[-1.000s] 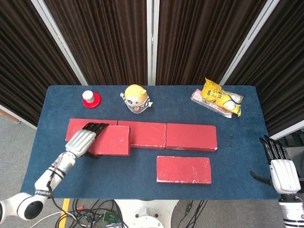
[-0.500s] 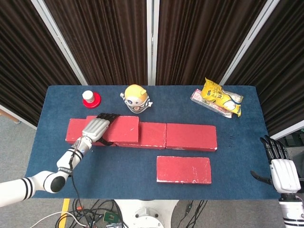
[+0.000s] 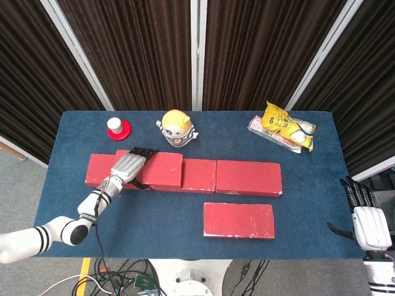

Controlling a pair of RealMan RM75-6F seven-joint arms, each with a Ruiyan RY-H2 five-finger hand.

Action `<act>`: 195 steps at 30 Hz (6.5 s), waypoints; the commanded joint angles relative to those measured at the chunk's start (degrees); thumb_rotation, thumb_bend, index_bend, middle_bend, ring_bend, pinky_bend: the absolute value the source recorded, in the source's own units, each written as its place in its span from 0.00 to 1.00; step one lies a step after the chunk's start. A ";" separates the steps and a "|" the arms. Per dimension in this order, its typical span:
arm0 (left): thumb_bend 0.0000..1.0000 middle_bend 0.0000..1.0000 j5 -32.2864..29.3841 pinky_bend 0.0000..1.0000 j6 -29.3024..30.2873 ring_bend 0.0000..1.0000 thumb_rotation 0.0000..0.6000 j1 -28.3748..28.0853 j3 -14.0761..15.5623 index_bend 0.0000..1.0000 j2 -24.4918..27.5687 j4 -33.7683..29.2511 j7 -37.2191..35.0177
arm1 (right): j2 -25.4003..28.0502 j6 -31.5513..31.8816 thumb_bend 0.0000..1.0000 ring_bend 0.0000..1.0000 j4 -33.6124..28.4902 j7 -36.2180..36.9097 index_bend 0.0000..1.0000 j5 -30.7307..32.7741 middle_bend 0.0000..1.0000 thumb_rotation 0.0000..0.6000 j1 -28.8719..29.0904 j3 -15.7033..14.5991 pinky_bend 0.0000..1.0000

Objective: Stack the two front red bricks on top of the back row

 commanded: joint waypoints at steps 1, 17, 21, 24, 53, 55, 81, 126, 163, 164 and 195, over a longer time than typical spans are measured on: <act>0.23 0.10 0.24 0.10 -0.62 0.13 1.00 -0.30 -0.12 0.00 -0.70 1.32 -1.36 | -0.27 -0.25 0.00 0.00 0.12 -0.23 0.00 0.23 0.00 1.00 0.10 0.06 0.00; 0.23 0.10 1.44 0.10 -0.67 0.13 1.00 -0.78 0.84 0.00 -0.82 2.39 -2.54 | -0.51 0.04 0.00 0.00 0.88 0.18 0.00 0.35 0.00 1.00 -0.24 0.04 0.00; 0.23 0.10 0.47 0.10 -0.85 0.13 1.00 -0.90 1.12 0.00 -1.09 2.38 -2.22 | -0.48 -0.21 0.00 0.00 0.83 0.04 0.00 0.40 0.00 1.00 -0.23 -0.06 0.00; 0.23 0.10 0.24 0.10 -0.98 0.13 1.00 -0.97 1.36 0.00 -1.33 2.52 -2.20 | -0.52 -0.37 0.00 0.00 0.88 0.07 0.00 0.51 0.00 1.00 -0.17 0.00 0.00; 0.18 0.00 1.79 0.01 -1.23 0.00 1.00 -0.93 1.74 0.00 -2.44 4.58 -4.81 | -1.05 -1.37 0.00 0.00 1.57 0.09 0.00 0.92 0.00 1.00 -0.04 -0.20 0.00; 0.17 0.00 1.87 0.00 -1.36 0.00 1.00 -0.94 1.70 0.00 -2.41 4.62 -5.09 | -1.07 -1.38 0.00 0.00 1.61 0.12 0.00 0.97 0.00 1.00 -0.05 -0.19 0.00; 0.16 0.00 0.44 0.00 -3.20 0.00 1.00 -1.64 2.04 0.00 -1.07 3.03 -5.31 | -1.21 -1.61 0.00 0.00 2.16 0.52 0.00 1.52 0.00 1.00 -0.18 -0.05 0.00; 0.14 0.00 3.84 0.00 16.79 0.00 1.00 10.72 6.49 0.00 16.33 -18.57 -0.96 | 8.24 -12.36 0.00 0.00 -10.21 -0.75 0.00 -4.18 0.00 1.00 6.02 -2.95 0.00; 0.06 0.00 18.73 0.00 38.26 0.00 1.00 34.06 12.33 0.00 14.49 -11.66 -7.91 | -12.95 -36.11 0.00 0.00 -16.31 -35.50 0.00 26.78 0.00 1.00 29.42 -1.92 0.00; 0.06 0.00 18.85 0.00 38.14 0.00 1.00 34.13 12.27 0.00 14.57 -11.63 -7.96 | -13.18 -36.08 0.00 0.00 -16.18 -35.59 0.00 27.34 0.00 1.00 29.60 -2.03 0.00; 0.06 0.00 23.68 0.00 39.41 0.00 1.00 36.56 10.04 0.00 12.44 -8.04 -11.09 | -15.76 -34.61 0.03 0.06 -12.27 -28.68 0.00 26.64 0.02 1.00 30.55 -4.32 0.14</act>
